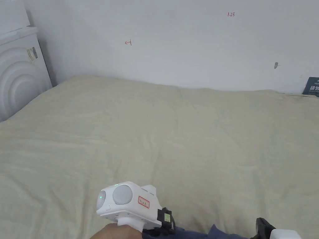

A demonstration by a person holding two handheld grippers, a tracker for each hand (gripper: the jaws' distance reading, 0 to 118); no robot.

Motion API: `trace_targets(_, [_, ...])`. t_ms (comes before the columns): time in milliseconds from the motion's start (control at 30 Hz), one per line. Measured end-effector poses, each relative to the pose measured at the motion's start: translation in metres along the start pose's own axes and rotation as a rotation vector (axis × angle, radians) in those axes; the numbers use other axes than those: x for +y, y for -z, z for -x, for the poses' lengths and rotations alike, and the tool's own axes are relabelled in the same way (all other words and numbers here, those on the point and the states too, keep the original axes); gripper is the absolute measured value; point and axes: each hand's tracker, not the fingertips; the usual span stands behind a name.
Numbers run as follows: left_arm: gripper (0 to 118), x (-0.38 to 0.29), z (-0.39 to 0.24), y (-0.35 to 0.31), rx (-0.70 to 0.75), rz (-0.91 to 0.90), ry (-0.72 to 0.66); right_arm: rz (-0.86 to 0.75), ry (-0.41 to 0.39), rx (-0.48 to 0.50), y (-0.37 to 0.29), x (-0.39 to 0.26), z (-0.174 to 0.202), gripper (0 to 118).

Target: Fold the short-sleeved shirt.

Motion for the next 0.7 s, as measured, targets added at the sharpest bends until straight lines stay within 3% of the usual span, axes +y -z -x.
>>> trace_targets(133, [50, 0.000, 0.000, -0.011, -0.023, -0.017, -0.004, -0.001, -0.002, 0.005, -0.001, 0.000, 0.002, 0])
trace_targets(200, [55, 0.001, -0.001, -0.020, -0.048, -0.026, -0.004, -0.001, -0.005, 0.007, -0.001, 0.001, 0.003, 1])
trace_targets(233, [66, 0.002, -0.002, -0.027, -0.062, -0.036, 0.003, -0.001, -0.005, 0.007, -0.001, 0.001, 0.003, 1])
trace_targets(267, [70, 0.002, -0.003, -0.036, -0.075, -0.046, 0.005, -0.001, -0.003, 0.009, -0.001, 0.001, 0.003, 1])
trace_targets(467, [71, 0.002, 0.014, -0.091, -0.138, -0.139, 0.032, -0.004, -0.002, 0.011, -0.001, 0.002, 0.004, 1])
trace_targets(600, [70, 0.003, 0.041, -0.114, -0.074, -0.218, 0.048, -0.001, 0.003, 0.016, -0.001, 0.001, 0.005, 1])
trace_targets(700, [57, 0.002, 0.070, -0.116, -0.045, -0.253, 0.020, 0.000, -0.003, 0.023, -0.001, 0.001, 0.007, 1])
